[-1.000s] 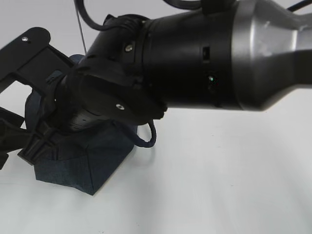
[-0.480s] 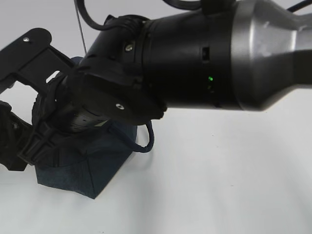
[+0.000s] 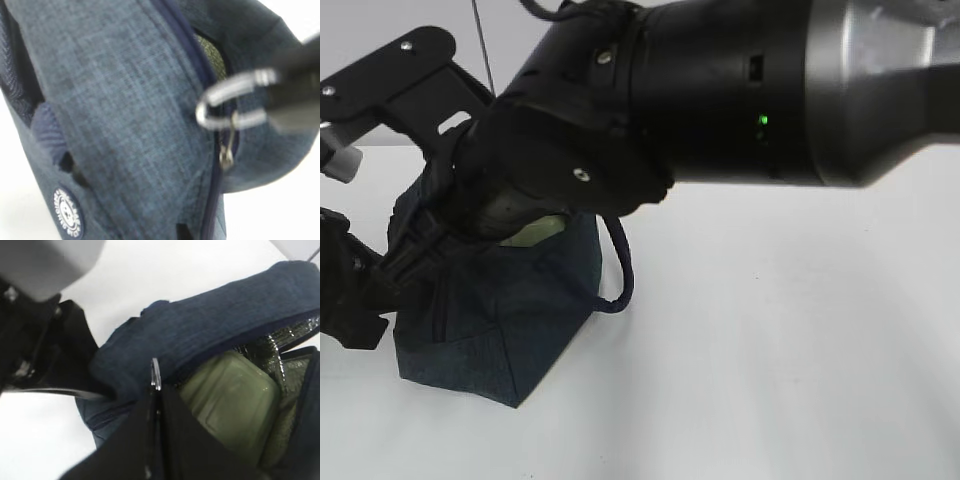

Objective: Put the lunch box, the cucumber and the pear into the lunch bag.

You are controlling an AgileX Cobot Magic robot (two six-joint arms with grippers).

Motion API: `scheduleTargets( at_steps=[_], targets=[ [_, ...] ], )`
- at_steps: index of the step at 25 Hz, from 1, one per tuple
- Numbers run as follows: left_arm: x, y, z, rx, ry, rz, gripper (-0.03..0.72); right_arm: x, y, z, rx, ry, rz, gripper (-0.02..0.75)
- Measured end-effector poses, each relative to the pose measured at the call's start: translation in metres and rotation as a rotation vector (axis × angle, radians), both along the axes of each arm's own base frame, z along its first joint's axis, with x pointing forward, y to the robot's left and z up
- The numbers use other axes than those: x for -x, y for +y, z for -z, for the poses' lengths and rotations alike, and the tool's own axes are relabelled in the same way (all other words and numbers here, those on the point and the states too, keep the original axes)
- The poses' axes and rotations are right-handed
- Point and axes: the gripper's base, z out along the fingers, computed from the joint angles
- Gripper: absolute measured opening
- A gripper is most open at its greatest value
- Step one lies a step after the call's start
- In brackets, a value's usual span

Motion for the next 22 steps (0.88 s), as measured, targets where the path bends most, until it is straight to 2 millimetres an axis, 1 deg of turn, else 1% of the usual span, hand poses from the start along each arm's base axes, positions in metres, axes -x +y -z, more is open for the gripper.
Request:
scheduleTargets(
  at_steps=[2, 7, 17, 19, 22],
  targets=[
    [0.000, 0.000, -0.001, 0.000, -0.005, -0.001, 0.007, -0.004, -0.003, -0.006, -0.002, 0.002, 0.020, 0.000],
    [0.002, 0.001, -0.007, -0.016, -0.039, 0.004, 0.006, -0.007, -0.001, -0.017, -0.023, -0.015, 0.027, 0.000],
    [0.004, 0.002, -0.008, -0.022, -0.036, 0.013, 0.003, -0.011, -0.001, -0.028, 0.001, -0.087, 0.017, 0.000],
    [0.004, 0.001, -0.008, -0.020, -0.033, 0.012, 0.004, -0.015, -0.003, -0.031, 0.002, -0.095, 0.028, 0.000],
    [0.009, 0.003, -0.004, -0.025, -0.026, 0.002, 0.004, -0.025, -0.007, -0.031, -0.007, -0.090, 0.058, 0.000]
  ],
)
